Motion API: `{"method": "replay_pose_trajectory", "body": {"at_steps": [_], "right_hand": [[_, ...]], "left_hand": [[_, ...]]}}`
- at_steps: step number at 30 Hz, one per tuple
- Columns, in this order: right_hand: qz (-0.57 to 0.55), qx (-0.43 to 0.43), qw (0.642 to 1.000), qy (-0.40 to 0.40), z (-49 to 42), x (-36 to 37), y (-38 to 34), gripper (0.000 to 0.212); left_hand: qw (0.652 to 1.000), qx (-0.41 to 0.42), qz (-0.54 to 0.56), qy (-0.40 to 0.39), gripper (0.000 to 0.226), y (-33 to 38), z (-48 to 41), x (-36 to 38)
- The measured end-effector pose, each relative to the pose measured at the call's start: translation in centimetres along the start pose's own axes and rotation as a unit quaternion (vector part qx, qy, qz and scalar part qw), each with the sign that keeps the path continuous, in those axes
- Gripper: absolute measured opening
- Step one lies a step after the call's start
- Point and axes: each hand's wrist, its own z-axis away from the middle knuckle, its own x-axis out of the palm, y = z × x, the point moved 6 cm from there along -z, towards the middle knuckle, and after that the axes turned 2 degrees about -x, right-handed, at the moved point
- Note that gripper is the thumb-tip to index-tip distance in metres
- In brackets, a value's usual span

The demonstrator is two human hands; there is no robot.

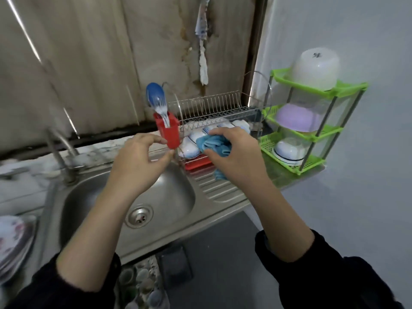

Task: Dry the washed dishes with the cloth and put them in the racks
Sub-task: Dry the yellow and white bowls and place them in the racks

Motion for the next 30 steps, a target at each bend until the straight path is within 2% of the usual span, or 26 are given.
{"method": "replay_pose_trajectory", "body": {"at_steps": [6,12,20,25,30], "right_hand": [[-0.066,-0.034,0.993,-0.095,1.0,10.5,-7.6,0.038],[-0.107,-0.046,0.980,-0.162,2.9,22.2,-16.4,0.035],[-0.123,-0.027,0.962,-0.241,6.2,37.2,-25.4,0.032],[-0.137,0.075,0.915,-0.373,8.8,45.7,-26.9,0.029],[-0.129,0.209,0.812,-0.530,12.9,51.9,-26.0,0.038]], "left_hand": [[0.997,-0.054,-0.050,0.025,0.035,-9.9,3.2,-7.4],[0.985,-0.131,-0.109,0.040,0.026,-22.4,6.8,-14.0],[0.960,-0.250,-0.128,0.003,0.035,-38.3,12.0,-18.6],[0.928,-0.348,-0.130,-0.029,0.046,-46.4,16.3,-19.1],[0.894,-0.417,-0.148,-0.074,0.058,-51.4,20.5,-17.7]]}}
